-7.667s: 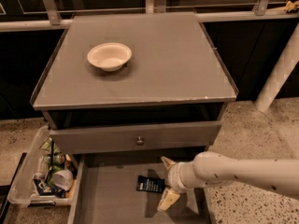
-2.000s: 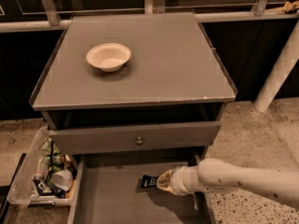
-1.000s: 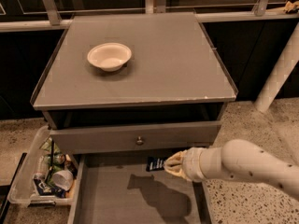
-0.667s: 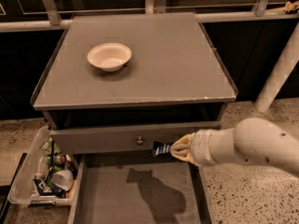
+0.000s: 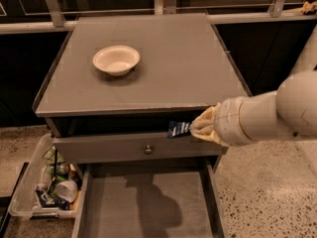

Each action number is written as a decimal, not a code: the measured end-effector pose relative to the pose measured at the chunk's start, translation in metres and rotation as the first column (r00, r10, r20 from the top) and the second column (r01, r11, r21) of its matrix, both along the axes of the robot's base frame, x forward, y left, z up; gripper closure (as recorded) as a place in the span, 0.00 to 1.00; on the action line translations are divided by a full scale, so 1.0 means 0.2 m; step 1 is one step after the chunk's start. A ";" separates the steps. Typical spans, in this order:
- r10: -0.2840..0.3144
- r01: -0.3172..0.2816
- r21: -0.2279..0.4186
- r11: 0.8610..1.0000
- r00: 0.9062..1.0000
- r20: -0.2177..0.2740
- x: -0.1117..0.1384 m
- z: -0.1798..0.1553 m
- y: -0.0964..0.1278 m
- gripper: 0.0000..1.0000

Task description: Pick rxbar blueberry from middle drawer and place on counter

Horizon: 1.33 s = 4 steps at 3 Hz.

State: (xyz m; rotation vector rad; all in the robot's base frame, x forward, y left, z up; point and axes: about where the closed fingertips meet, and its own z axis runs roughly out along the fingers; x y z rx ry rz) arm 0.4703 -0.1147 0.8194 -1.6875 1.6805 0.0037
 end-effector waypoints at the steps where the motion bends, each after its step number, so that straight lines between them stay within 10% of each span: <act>1: -0.005 0.007 -0.037 0.999 0.998 0.056 0.10 0.28 0.02 1.00; 4: 0.002 0.005 -0.048 0.999 0.991 0.131 0.83 0.38 0.10 1.00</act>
Offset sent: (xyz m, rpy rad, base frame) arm 0.1382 0.0244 0.1214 -0.0583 -0.1114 -0.0352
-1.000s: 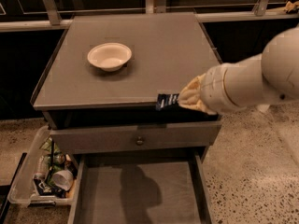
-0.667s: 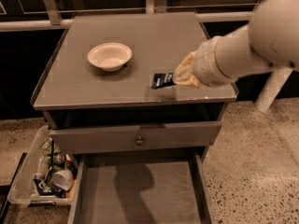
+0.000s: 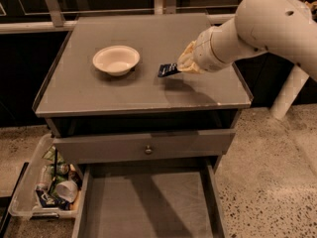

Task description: Pick rxbar blueberry from middle drawer and place on counter

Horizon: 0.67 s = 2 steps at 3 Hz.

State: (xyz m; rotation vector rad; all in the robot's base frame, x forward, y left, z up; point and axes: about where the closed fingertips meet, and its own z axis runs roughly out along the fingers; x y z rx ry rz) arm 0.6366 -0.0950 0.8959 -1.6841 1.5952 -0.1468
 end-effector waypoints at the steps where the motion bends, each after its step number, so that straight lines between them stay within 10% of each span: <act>1: 0.024 -0.023 0.031 0.999 1.000 -0.013 0.13 -0.21 -0.06 1.00; 2: 0.032 -0.031 0.031 0.999 0.999 -0.023 0.14 -0.26 -0.06 0.82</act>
Offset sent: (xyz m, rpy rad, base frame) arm 0.0235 -0.0102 -0.0373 0.0270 0.0117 0.0213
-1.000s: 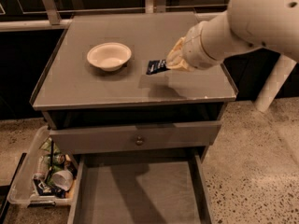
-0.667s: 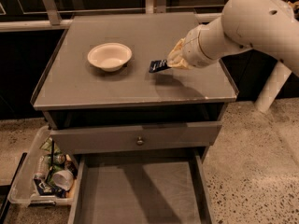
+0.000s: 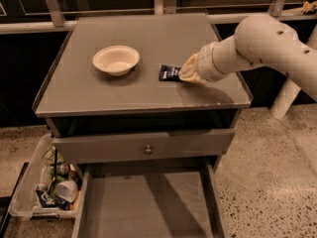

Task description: Pick rxbar blueberry from middle drawer and place on counter

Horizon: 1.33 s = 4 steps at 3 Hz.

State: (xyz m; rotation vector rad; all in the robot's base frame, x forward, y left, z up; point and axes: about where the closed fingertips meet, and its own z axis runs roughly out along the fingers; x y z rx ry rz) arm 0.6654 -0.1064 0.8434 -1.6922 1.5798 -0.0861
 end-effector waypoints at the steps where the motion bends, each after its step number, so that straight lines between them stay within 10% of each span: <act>1: 0.000 0.000 0.000 1.000 1.000 0.000 0.00 0.00 0.00 0.58; 4: -0.013 0.013 -0.016 1.000 1.000 -0.006 0.08 0.08 0.01 0.00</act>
Offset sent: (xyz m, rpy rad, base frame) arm 0.0000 0.0000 0.0000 0.0000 0.0000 0.0001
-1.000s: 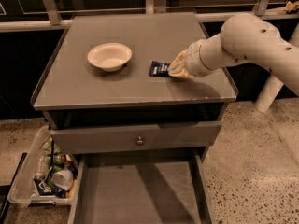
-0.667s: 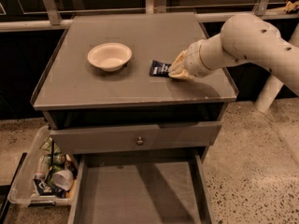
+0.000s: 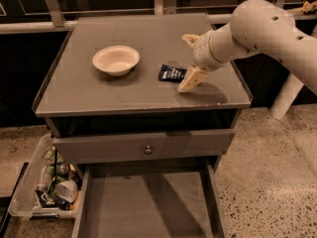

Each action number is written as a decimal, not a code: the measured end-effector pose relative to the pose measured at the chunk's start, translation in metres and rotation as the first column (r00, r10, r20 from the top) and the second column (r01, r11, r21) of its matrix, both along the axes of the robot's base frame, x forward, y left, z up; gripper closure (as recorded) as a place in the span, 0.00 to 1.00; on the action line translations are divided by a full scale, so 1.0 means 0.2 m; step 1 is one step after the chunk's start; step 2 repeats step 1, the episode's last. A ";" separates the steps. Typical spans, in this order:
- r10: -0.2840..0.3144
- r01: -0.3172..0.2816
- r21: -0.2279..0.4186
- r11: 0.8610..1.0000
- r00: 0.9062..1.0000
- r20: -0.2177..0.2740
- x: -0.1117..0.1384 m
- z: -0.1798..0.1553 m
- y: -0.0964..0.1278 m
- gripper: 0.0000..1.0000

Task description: Pick rxbar blueberry from middle drawer and place on counter

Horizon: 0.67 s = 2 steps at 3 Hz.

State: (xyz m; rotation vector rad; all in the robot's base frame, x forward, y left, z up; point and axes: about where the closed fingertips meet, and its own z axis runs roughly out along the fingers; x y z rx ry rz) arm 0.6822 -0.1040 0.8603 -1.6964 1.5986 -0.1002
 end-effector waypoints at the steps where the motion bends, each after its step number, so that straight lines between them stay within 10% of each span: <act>1: 0.000 0.000 0.000 1.000 1.000 0.000 0.00 0.00 0.00 0.00; 2: 0.000 0.000 0.000 1.000 1.000 0.000 0.00 0.00 0.00 0.00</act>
Offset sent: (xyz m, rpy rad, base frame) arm 0.0000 0.0000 0.0000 0.0000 0.0000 0.0000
